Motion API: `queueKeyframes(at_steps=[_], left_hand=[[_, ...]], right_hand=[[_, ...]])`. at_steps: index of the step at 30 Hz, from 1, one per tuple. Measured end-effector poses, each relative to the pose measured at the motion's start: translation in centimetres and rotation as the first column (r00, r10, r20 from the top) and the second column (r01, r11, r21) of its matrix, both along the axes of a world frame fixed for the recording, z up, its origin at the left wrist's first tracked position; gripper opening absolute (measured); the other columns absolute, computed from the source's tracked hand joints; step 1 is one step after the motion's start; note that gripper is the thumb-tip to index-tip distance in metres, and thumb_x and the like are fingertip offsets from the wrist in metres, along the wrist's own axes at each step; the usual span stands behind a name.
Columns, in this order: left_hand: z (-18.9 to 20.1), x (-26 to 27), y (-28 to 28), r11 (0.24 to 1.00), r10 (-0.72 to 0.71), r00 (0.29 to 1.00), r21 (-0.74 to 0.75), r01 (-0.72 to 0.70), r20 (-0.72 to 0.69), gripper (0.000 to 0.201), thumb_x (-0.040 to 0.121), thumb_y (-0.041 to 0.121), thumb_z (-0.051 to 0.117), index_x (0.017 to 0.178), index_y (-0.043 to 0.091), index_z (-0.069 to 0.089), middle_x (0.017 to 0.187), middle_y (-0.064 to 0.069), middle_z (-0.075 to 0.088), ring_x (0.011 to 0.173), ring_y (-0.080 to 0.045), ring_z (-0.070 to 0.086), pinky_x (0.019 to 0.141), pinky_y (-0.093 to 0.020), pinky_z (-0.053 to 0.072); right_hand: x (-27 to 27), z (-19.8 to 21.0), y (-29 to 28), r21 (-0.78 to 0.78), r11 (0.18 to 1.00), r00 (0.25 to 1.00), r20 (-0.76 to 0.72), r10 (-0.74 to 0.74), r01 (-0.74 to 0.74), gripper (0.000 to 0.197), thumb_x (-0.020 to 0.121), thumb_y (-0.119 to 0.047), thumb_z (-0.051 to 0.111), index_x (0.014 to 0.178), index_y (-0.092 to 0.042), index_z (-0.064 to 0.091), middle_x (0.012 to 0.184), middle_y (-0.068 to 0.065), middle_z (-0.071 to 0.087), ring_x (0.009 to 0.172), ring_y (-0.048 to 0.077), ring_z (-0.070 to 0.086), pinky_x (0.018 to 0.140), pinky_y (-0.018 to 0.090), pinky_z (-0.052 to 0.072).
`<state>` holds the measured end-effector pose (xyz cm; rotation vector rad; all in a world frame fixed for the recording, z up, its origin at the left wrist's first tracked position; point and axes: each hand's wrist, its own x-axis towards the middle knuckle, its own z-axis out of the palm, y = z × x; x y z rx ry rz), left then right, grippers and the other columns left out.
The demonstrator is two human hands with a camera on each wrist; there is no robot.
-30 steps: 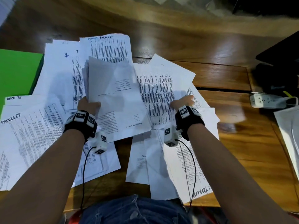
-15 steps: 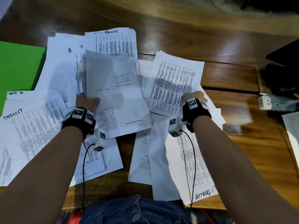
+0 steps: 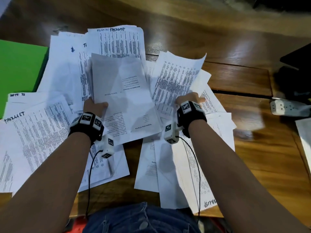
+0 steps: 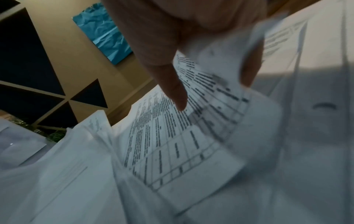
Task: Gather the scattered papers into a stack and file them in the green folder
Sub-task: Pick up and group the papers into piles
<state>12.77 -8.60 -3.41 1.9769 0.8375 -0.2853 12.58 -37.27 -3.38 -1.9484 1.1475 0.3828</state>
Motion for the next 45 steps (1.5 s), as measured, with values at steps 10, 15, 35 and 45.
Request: queueKeyframes(at_steps=[10, 15, 35, 45], left_hand=[[-0.1, -0.3, -0.2, 1.000, -0.014, 1.000, -0.008, 0.014, -0.006, 0.045, 0.084, 0.004, 0.062, 0.126, -0.006, 0.052, 0.128, -0.021, 0.058, 0.114, -0.033, 0.059, 0.085, -0.026, 0.042], [0.0, -0.5, -0.4, 1.000, -0.023, 1.000, 0.004, 0.023, -0.002, 0.045, 0.085, 0.004, 0.062, 0.127, -0.007, 0.051, 0.130, -0.021, 0.057, 0.116, -0.033, 0.058, 0.084, -0.025, 0.041], [2.6, -3.7, 1.4, 0.997, -0.015, 0.996, -0.070, 0.022, 0.089, 0.042, 0.085, 0.003, 0.063, 0.124, -0.007, 0.053, 0.126, -0.024, 0.058, 0.115, -0.037, 0.058, 0.086, -0.030, 0.042], [5.2, -6.5, 0.4, 0.992, 0.000, 0.982, -0.121, 0.023, 0.189, 0.038, 0.087, -0.002, 0.058, 0.124, -0.010, 0.052, 0.102, -0.010, 0.052, 0.094, -0.018, 0.049, 0.073, -0.018, 0.043]], right_hand=[[0.4, 2.0, 1.2, 0.129, 0.990, 0.997, -0.027, 0.068, -0.064, 0.065, 0.082, -0.009, 0.062, 0.140, 0.000, 0.034, 0.110, 0.016, 0.063, 0.073, 0.024, 0.052, 0.064, 0.030, 0.049], [0.0, 1.8, 1.3, 0.242, 0.968, 0.997, -0.023, 0.077, -0.069, 0.052, 0.082, -0.012, 0.064, 0.130, 0.002, 0.049, 0.112, 0.017, 0.064, 0.079, 0.020, 0.052, 0.059, 0.023, 0.046], [-0.6, 8.2, -4.0, 0.170, 0.942, 0.742, 0.581, -0.334, 0.291, 0.026, 0.086, -0.011, 0.065, 0.066, -0.016, 0.048, 0.065, -0.001, 0.050, 0.077, 0.020, 0.053, 0.068, 0.026, 0.041], [-6.7, 10.0, -11.7, -0.124, 0.948, 0.890, 0.398, -0.222, 0.292, 0.045, 0.089, -0.015, 0.058, 0.131, -0.002, 0.049, 0.114, 0.008, 0.061, 0.093, 0.025, 0.057, 0.079, 0.028, 0.045]])
